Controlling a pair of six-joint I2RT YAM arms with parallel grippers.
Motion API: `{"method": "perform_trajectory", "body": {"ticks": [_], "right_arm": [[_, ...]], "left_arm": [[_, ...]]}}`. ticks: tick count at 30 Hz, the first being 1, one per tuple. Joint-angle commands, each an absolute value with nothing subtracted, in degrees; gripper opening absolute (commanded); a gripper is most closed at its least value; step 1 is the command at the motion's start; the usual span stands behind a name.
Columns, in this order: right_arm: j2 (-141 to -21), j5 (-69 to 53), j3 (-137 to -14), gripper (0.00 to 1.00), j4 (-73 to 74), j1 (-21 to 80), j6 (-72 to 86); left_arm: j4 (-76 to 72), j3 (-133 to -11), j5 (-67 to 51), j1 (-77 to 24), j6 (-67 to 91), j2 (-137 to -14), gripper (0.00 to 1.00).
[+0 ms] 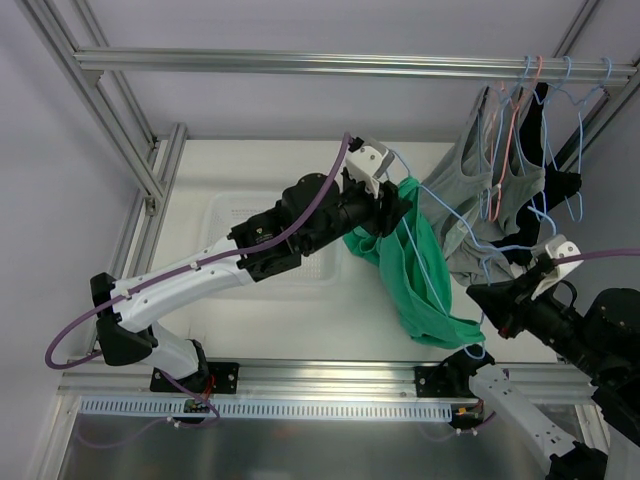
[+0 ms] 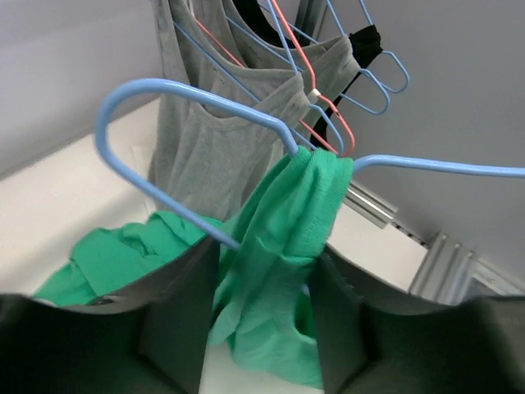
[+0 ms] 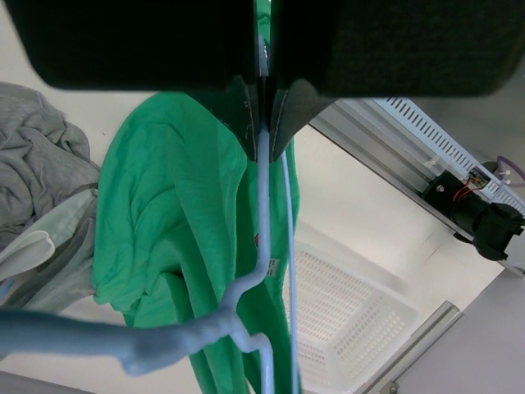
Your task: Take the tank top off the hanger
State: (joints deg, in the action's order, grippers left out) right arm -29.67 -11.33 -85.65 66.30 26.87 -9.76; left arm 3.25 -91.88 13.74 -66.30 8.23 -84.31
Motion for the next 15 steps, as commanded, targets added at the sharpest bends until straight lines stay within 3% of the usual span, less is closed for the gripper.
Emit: {"method": "perform_trajectory", "body": {"ticks": [1, 2, 15], "right_arm": [[-31.73, -6.79, -85.26, 0.0, 61.96, 27.25, -8.97], [-32.16, -6.07, -85.08, 0.0, 62.31, 27.25, -8.96], [-34.1, -4.83, -83.85, 0.0, 63.19, 27.16, -10.02]], "left_arm": [[0.88, -91.06, 11.78, -66.53, 8.0, -83.24, 0.5], [0.88, -90.71, 11.69, -66.45, 8.17, -83.06, 0.98], [0.53, -87.89, 16.34, -66.53, 7.39, -80.86, 0.98]]}}
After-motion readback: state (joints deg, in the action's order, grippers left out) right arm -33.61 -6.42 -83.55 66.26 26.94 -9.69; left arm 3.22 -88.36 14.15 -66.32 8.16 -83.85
